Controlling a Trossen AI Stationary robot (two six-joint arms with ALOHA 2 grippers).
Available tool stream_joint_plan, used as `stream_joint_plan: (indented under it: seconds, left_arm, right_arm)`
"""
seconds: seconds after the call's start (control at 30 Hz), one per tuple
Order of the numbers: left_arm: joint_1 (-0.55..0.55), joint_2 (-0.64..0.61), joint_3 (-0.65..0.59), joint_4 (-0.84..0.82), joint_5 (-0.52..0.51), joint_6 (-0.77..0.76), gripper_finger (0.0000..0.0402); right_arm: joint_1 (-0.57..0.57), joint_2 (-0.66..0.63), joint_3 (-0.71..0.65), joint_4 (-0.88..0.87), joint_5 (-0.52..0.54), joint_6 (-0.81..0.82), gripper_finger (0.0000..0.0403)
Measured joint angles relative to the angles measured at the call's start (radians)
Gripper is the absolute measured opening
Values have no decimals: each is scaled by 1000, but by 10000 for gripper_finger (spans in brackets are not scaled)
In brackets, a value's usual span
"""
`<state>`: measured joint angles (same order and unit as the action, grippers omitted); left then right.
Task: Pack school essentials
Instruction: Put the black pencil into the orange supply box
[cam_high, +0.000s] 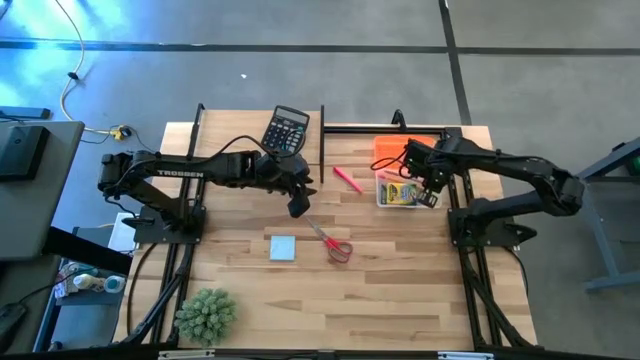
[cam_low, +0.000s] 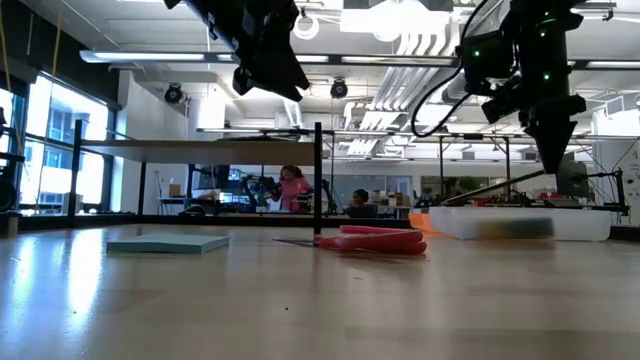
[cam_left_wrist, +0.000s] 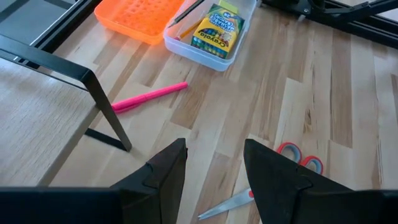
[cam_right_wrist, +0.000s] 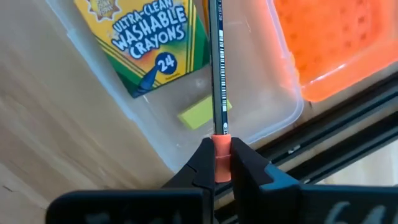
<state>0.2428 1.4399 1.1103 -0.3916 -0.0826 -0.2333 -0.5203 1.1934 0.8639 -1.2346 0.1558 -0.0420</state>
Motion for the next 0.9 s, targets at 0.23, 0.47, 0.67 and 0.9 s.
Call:
stream_joint_plan:
  seconds: [0.23, 0.47, 0.67, 0.9]
  left_arm:
    - [0, 0, 0, 0, 0, 0, 154]
    - [0, 0, 0, 0, 0, 0, 154]
    - [0, 0, 0, 0, 0, 0, 154]
    - [0, 0, 0, 0, 0, 0, 154]
  right_arm:
    - [-26, 34, 0, 26, -4, -123, 12]
    - [-50, 97, 0, 28, 16, -142, 15]
    - [-49, 117, -1, 40, 53, -132, 69]
    - [-49, 114, -1, 39, 52, -127, 138]
